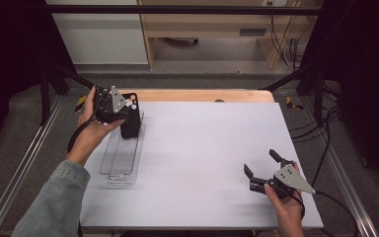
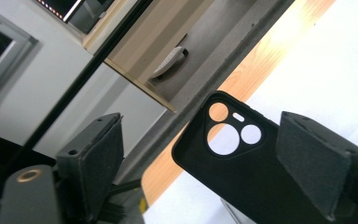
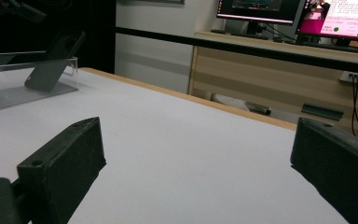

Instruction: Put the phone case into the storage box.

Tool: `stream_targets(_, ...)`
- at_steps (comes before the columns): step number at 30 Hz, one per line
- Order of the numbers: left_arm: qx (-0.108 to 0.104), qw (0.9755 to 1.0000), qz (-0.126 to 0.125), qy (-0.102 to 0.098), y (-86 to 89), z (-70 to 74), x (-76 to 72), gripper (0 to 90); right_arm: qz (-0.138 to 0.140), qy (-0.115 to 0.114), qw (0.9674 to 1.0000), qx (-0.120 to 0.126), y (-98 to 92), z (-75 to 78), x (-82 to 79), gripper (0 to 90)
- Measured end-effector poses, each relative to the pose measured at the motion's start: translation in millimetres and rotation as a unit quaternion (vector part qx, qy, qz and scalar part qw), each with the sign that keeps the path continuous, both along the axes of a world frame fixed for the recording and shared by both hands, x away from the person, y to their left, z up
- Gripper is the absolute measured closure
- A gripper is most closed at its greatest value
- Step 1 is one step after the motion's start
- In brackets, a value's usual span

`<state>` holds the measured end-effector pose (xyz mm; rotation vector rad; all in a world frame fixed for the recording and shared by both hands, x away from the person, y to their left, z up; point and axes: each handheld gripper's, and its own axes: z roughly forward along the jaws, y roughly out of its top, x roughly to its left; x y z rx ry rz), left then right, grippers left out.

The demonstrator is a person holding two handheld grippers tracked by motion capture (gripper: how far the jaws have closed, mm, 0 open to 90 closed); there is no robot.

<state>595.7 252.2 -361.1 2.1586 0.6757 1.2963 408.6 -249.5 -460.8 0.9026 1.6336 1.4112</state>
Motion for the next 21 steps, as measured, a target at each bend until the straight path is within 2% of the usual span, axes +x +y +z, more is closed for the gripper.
stream_targets(5,-0.033,0.9994,0.011,0.010,5.4,1.6,-4.4,11.2,0.003,-0.002,1.0000,-0.002,1.6,0.8,-0.5,3.0)
stream_targets(11,-0.055,0.9983,0.017,0.012,9.0,3.7,-14.8,10.3,0.005,-0.003,1.0000,0.001,1.7,1.5,-0.7,2.9)
stream_targets(17,-0.085,0.9958,0.025,0.022,11.6,4.6,-26.6,9.2,0.008,-0.005,0.9999,0.004,1.2,2.7,-1.5,2.8)
stream_targets(21,-0.097,0.9944,0.030,0.030,12.9,5.2,-33.7,8.3,0.009,-0.006,0.9999,0.004,0.6,3.5,-1.5,2.8)
